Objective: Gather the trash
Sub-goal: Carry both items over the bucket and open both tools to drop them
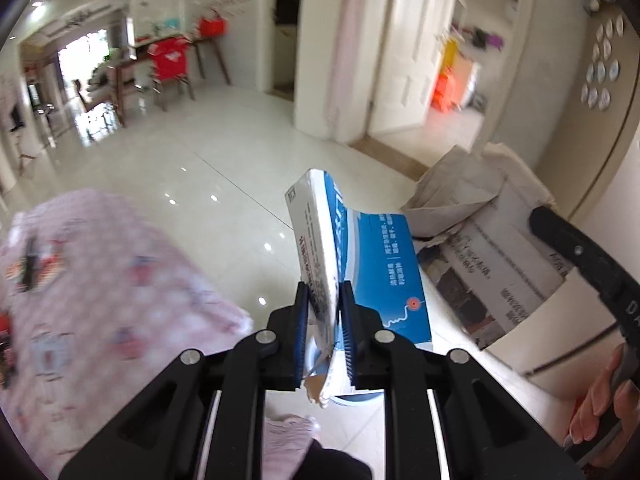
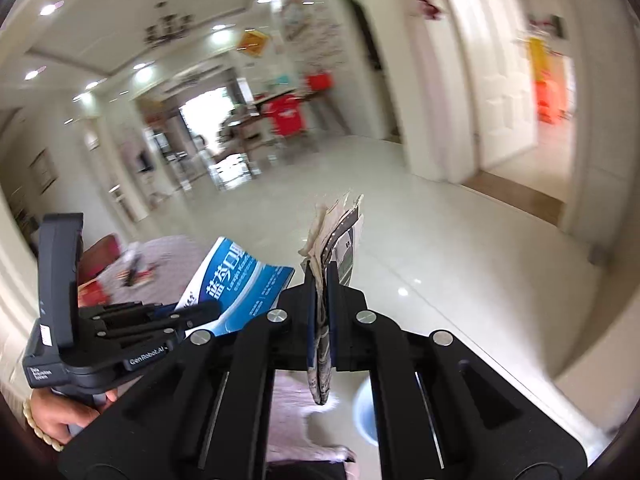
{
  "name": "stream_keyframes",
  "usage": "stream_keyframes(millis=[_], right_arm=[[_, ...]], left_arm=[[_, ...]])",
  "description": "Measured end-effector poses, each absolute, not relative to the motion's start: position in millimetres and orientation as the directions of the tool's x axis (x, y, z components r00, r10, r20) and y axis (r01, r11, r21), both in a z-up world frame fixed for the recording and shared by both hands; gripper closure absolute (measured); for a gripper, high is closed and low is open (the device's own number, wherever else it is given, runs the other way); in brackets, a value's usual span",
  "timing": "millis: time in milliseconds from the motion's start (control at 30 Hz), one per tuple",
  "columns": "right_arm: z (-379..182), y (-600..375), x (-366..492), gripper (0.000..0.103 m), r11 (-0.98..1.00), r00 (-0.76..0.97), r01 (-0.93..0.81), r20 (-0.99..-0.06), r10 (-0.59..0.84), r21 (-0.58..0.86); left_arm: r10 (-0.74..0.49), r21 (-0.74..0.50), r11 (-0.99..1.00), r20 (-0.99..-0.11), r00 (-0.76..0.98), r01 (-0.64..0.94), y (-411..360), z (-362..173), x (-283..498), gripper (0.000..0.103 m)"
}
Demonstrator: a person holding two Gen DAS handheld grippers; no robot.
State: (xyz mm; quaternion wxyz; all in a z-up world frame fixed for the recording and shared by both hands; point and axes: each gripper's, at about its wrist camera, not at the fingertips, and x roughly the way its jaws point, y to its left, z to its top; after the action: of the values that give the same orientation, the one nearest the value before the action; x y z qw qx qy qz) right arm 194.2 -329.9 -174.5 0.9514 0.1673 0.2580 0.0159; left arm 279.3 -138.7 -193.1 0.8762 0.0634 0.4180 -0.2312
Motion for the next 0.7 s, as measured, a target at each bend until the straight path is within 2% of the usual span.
stream_keyframes(millis=[167,233,267,300,700], right_arm=[[-202.4,-384.4,183.7,0.098,0.925,0.850,0.177,-0.526,0.029,0.337],[-211.7,-393.5,184.9,0.098,0.918,0.841,0.196,-0.540,0.024,0.345],[-216.7,-398.5,185.3,0.098,0.914,0.836,0.208,-0.549,0.020,0.350],[-220.8,-402.6,185.7,0.098,0.911,0.830,0.215,-0.557,0.020,0.352],[-248.3,-393.2,195.9,0.098,0.903,0.794,0.190,-0.601,0.090,0.386]], left_arm=[[-0.352,-0.094,0.868,-0.809,0.471,0.488,-190.6,-226.1,294.2,0.085],[-0.356,-0.112,0.869,-0.817,0.453,0.483,-203.2,-236.6,298.6,0.059],[-0.350,-0.112,0.872,-0.823,0.447,0.477,-206.5,-240.8,299.5,0.026],[-0.347,-0.113,0.874,-0.826,0.444,0.473,-208.3,-244.4,301.0,0.020],[-0.314,-0.105,0.891,-0.844,0.435,0.441,-195.7,-252.9,307.5,0.020]])
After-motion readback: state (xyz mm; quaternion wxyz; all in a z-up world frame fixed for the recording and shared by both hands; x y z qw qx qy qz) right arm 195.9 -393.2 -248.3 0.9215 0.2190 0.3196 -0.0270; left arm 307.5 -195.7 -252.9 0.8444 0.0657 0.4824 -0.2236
